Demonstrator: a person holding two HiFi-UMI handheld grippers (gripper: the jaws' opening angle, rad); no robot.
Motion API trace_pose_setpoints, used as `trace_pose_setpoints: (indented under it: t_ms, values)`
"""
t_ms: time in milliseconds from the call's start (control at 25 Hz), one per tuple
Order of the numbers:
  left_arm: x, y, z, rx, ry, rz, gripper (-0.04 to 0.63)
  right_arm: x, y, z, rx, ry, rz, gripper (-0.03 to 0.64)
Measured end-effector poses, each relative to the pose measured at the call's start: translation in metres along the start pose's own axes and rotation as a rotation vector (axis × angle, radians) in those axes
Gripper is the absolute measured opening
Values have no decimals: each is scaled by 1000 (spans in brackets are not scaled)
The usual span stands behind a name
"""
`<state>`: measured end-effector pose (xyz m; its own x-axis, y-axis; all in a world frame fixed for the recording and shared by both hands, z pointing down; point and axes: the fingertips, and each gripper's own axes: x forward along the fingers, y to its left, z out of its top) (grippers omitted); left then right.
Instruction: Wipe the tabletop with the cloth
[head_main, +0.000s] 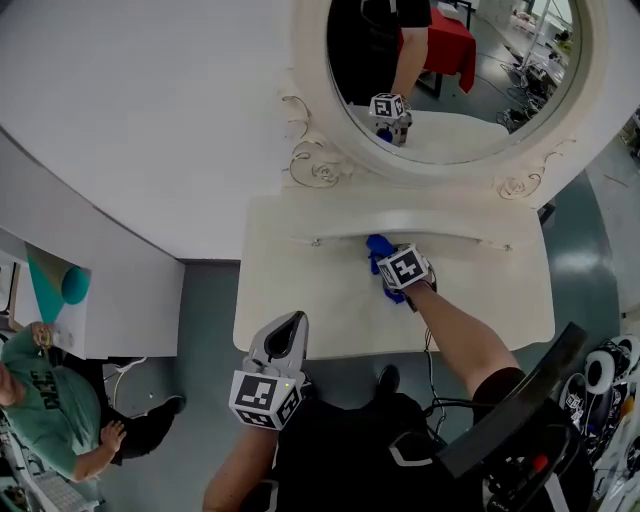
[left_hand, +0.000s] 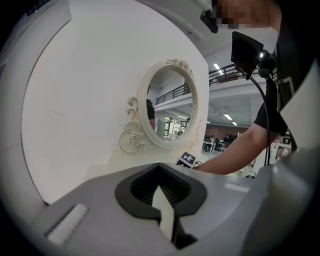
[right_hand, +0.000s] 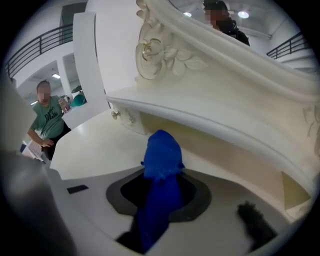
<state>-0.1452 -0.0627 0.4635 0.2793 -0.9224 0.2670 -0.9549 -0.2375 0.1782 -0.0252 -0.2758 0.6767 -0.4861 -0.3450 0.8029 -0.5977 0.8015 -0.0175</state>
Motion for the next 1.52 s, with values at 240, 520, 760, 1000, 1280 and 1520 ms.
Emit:
trace_pose_setpoints:
  t_ms: [240,520,760,1000,1280,1520]
  values:
    - [5,0,1,0,-1,-8,7,-12,22,-22,-12,-15,47,103]
    - [13,-13,1,6,-4,-41,8,-54,83,-78,-22,-19,126,103]
    - [22,-31,0,10,-8,-59,8,-85,121,-119,-39,-7,192,103]
    - [32,-57,-1,21,-4,-81,7,-104,138,-144,-27,21,274,103]
    - [44,-82,-3,20,-12,-58,8,-115,93,-136,-8,-33,256,103]
    - [48,-96,-1,26,-13,-12,8,-113,37,-96,-31,-96,219,103]
